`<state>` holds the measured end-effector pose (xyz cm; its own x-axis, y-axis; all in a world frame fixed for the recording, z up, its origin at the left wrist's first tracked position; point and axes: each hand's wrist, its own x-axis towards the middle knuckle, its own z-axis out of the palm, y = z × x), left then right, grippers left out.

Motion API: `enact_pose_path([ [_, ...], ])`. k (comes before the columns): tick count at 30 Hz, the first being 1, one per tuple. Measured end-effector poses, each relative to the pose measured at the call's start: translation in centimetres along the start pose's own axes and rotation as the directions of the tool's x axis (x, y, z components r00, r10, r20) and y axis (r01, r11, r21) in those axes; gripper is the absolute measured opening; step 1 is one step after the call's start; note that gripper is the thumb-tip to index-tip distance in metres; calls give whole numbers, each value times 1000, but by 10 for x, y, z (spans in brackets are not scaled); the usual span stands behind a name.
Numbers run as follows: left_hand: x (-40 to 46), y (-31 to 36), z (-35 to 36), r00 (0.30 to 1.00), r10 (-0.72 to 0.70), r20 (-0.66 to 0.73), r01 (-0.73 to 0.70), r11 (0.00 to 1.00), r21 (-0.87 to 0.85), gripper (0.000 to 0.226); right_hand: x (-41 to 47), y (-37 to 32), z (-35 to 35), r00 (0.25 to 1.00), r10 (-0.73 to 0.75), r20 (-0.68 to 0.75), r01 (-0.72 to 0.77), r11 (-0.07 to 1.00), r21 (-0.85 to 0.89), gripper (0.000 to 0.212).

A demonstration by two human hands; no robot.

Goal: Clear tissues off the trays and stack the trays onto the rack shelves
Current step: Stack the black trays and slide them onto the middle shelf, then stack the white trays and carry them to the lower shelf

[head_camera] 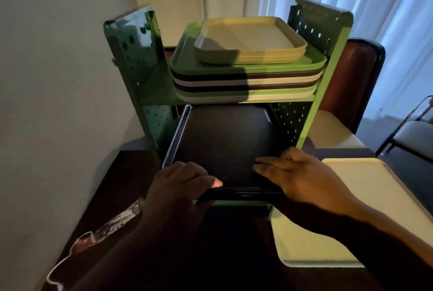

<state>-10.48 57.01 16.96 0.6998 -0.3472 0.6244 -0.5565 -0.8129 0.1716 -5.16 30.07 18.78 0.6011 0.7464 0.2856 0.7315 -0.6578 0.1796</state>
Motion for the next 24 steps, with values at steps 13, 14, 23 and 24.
enact_pose_path([
  [13, 16, -31, 47, 962, -180, 204, 171, 983, 58, 33, 28, -7, 35, 917, 310, 252, -326, 945, 23, 74],
  [14, 21, -33, 47, 957, -181, 227, 171, 983, 62, 37, 31, -7, 33, 909, 329, 257, -351, 935, 42, 75],
  [23, 71, 28, 42, 949, -236, 209, 301, 875, -380, 29, 15, 1, 3, 918, 386, 91, -379, 785, 490, 38],
  [24, 75, 44, 42, 947, -248, 206, 316, 841, -439, 23, 5, 5, -1, 895, 446, 13, -377, 741, 556, 28],
])
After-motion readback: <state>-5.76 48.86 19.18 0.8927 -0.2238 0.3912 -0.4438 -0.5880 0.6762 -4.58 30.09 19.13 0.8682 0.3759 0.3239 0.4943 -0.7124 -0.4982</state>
